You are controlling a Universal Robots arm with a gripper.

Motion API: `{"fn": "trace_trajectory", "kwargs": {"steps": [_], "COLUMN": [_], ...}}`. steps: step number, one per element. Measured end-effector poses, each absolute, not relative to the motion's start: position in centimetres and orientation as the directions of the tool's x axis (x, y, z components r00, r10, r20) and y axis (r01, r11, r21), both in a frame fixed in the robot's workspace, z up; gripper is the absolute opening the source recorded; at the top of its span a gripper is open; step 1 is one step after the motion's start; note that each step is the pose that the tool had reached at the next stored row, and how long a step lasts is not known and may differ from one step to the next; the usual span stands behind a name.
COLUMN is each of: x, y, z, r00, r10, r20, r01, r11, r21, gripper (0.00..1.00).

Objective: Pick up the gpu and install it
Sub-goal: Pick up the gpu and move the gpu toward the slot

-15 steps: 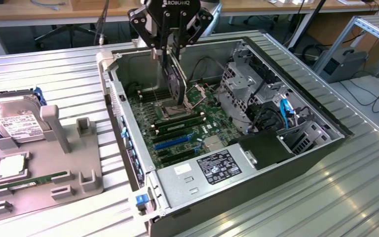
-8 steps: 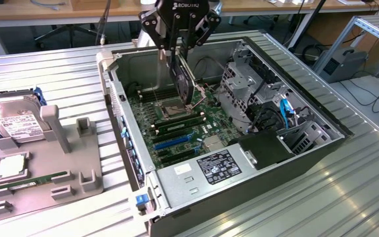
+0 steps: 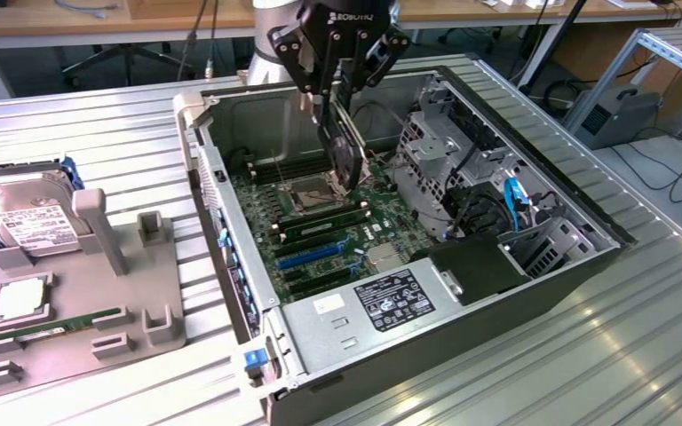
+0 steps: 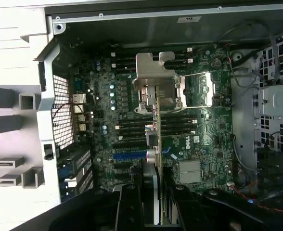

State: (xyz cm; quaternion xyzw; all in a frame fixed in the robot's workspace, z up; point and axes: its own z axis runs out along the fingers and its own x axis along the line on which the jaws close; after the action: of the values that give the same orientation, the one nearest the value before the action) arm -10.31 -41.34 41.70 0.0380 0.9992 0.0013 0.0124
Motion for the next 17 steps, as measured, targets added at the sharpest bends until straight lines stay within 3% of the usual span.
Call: {"fn": "trace_trajectory", "kwargs": {"steps": [17], "x": [-6.3], "y": [-41.3], "z": [39.8], "r00": [-0.997], "r10": [0.076], "r20": [-0.024], "r01": [0.076], "r11": [0.997], "r21": [0.003], "gripper": [0.27]}}
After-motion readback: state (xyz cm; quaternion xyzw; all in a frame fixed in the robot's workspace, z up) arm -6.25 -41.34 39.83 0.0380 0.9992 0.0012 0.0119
